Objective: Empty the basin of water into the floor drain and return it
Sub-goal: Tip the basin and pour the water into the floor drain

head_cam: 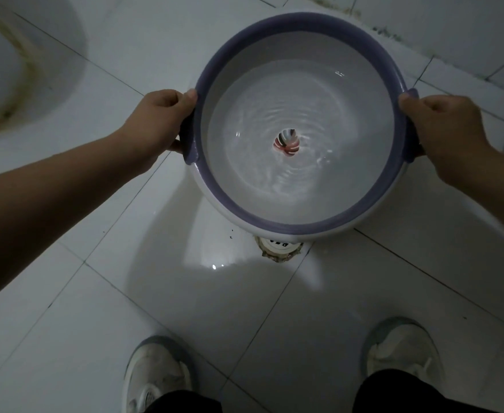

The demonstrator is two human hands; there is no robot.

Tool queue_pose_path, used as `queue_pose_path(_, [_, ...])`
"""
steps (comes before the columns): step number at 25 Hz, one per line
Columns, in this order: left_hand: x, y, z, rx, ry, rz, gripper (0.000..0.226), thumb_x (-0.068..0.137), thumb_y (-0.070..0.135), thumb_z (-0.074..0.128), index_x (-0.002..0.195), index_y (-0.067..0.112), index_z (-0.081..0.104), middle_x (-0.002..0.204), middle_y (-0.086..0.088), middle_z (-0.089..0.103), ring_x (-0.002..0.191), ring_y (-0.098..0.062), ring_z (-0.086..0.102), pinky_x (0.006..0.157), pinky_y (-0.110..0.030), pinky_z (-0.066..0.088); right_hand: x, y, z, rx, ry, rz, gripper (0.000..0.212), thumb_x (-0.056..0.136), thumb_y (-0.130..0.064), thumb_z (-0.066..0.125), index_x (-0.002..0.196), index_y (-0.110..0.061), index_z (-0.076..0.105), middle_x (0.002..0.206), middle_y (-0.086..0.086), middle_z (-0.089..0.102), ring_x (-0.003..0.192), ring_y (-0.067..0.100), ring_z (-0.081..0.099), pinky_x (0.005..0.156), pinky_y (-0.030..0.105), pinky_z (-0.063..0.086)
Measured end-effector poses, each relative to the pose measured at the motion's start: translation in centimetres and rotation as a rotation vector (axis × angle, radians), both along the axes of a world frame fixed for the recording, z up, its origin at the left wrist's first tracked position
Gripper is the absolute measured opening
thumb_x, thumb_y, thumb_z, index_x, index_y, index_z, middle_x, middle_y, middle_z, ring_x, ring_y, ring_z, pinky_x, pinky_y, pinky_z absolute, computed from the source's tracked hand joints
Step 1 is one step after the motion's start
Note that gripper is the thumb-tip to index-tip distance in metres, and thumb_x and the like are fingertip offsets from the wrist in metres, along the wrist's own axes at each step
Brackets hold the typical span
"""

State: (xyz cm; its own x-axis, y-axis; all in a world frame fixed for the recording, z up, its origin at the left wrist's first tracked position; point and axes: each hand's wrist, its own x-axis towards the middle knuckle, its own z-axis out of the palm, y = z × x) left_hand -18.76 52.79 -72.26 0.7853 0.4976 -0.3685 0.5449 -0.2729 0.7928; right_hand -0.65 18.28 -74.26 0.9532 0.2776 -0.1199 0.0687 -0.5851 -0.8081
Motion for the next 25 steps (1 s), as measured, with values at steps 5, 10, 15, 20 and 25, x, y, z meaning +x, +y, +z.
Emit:
queue_pose_path(5, [0.2,-0.3,0.3,0.002,-0.028,0.01,0.04,0.102,0.043,0.039,0.107,0.011,0.063,0.103,-0.01,0.069,0.092,-0.025,0.068,0.078,-0.042,0.059,0.2,0.3,0.5,-0.025,-0.049,-0.005,0.052,0.086,-0.055,0.054,0.064,-0.008,0.052,0.06,0.01,0.047,0.054,0.024,0.051,0.064,0.044,0.056])
queue_pose_path(10, [0.3,-0.5,0.6,0.026,-0.029,0.008,0.042,0.103,0.042,0.037,0.113,0.01,0.062,0.107,-0.01,0.069,0.094,-0.024,0.068,0.078,-0.039,0.06,0.4,0.4,1.0,-0.03,-0.064,-0.031,0.054,0.085,-0.056,0.054,0.059,-0.01,0.045,0.061,0.014,0.043,0.057,0.025,0.047,0.067,0.048,0.056])
queue_pose_path(15, [0.4,-0.7,0.8,0.052,-0.043,0.026,0.043,0.103,0.042,0.036,0.114,0.01,0.062,0.106,-0.008,0.068,0.09,-0.019,0.068,0.069,-0.03,0.059,0.6,0.6,1.2,-0.007,-0.057,-0.038,0.05,0.087,-0.054,0.055,0.057,-0.014,0.048,0.053,0.002,0.047,0.049,0.018,0.049,0.061,0.041,0.054])
queue_pose_path(20, [0.4,-0.7,1.1,0.059,-0.043,0.058,0.042,0.103,0.041,0.036,0.112,0.01,0.063,0.106,-0.009,0.069,0.09,-0.02,0.068,0.071,-0.032,0.059,0.8,0.7,1.3,0.01,-0.033,-0.063,0.049,0.084,-0.055,0.058,0.055,-0.017,0.048,0.046,-0.007,0.047,0.046,0.015,0.049,0.062,0.042,0.057])
queue_pose_path(25, [0.5,-0.8,1.3,0.078,-0.055,0.093,0.039,0.103,0.039,0.036,0.111,0.013,0.064,0.106,-0.006,0.068,0.088,-0.017,0.068,0.067,-0.028,0.058,0.8,1.1,1.5,0.018,-0.03,-0.068,0.05,0.081,-0.058,0.058,0.053,-0.019,0.046,0.048,-0.005,0.045,0.047,0.018,0.047,0.061,0.042,0.058])
